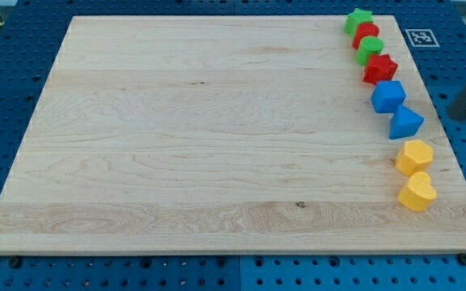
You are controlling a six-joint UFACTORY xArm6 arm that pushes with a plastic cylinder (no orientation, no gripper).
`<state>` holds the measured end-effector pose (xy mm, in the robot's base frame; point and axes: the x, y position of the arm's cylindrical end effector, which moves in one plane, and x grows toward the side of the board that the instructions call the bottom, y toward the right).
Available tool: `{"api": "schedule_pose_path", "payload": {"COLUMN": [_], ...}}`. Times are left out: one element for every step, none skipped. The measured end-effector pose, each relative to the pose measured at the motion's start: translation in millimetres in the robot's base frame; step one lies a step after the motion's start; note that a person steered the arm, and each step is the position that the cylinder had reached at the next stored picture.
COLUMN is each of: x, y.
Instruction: Push the green star towards left
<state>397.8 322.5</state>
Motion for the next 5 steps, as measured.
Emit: {"api": "schedule_pose_path", "payload": {"x": [-92,-139,-154,-154,-179], "y": [-7,-26,-41,-41,-65]}}
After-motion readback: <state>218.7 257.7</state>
